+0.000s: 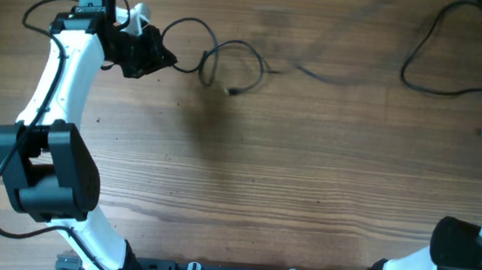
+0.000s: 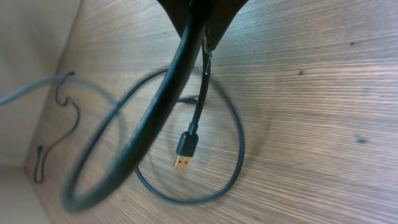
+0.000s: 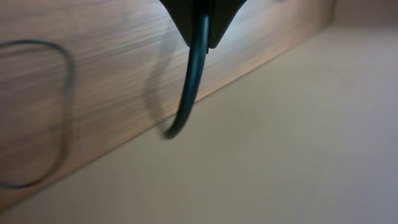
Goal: Untangle cables
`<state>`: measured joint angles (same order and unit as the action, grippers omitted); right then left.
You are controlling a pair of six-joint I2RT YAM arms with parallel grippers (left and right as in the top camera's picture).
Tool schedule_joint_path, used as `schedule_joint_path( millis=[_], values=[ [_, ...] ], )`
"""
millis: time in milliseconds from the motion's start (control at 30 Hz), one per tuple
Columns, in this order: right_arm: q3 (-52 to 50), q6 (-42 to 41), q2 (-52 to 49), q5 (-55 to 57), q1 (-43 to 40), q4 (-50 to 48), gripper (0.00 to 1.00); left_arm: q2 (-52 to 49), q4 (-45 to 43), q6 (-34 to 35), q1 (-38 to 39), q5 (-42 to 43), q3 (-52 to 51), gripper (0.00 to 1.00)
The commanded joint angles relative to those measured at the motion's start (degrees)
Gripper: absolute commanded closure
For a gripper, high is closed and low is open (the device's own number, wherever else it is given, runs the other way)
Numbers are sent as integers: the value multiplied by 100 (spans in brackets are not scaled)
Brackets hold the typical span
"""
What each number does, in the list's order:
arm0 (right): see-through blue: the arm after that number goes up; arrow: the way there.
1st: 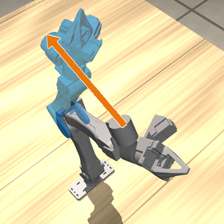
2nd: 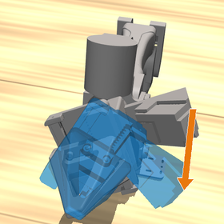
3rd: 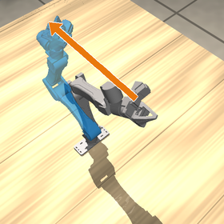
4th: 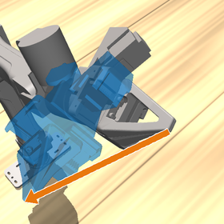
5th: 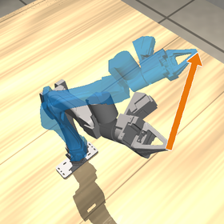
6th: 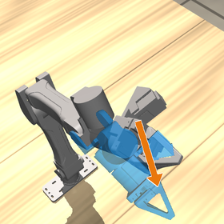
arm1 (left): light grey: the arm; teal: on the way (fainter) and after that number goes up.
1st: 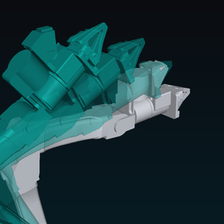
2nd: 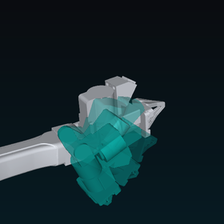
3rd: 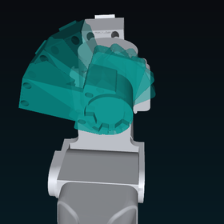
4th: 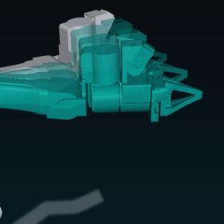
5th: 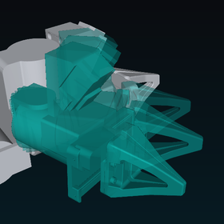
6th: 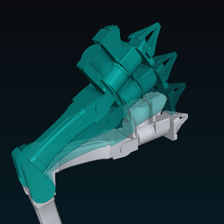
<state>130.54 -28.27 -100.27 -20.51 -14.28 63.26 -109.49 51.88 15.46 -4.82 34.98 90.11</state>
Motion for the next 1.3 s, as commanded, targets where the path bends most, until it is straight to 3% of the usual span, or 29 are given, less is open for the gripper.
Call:
schedule_joint_path(
  millis=[0,67,200,300,400,467,533,667,833,867,933,1000,1167,1267],
  values=[
    [11,-42,166,278,-588,22,96,94,94,201,9,-433,-11,96],
    [11,-11,166,297,-977,9,96,94,188,494,9,-938,-11,96],
    [13,291,166,120,-1421,-391,96,94,282,496,44,-935,-11,96],
    [13,396,334,-1513,-1805,-798,96,94,262,494,221,-960,-11,96],
    [13,361,717,-3982,-2243,-1655,96,94,260,494,345,-984,-11,96],
    [13,-466,1069,-5731,-2721,-3003,96,94,267,494,411,-1091,-11,96],
    [13,-1196,1244,-5934,-3099,-3685,96,94,267,494,435,-1091,-11,96],
    [11,-1360,1169,-5622,-4035,-3532,96,94,269,494,461,-1091,-11,96],
    [11,-649,623,-4459,-4028,-2074,95,94,291,494,461,-1091,-11,96],
    [11,-568,601,-3978,-4022,-1856,95,94,306,494,461,-1091,-11,96],
    [13,-260,632,-1626,-4022,-1152,96,94,306,496,461,-1088,-11,96],
    [13,-184,597,-592,-4022,-872,96,94,306,494,461,-1091,-11,96],
    [-2,-181,52,-7,-3965,-516,96,94,400,472,461,-1237,-11,96],
    [-81,-149,-839,-9,-3720,-197,95,94,391,474,463,-1235,-11,96]
  ],
)
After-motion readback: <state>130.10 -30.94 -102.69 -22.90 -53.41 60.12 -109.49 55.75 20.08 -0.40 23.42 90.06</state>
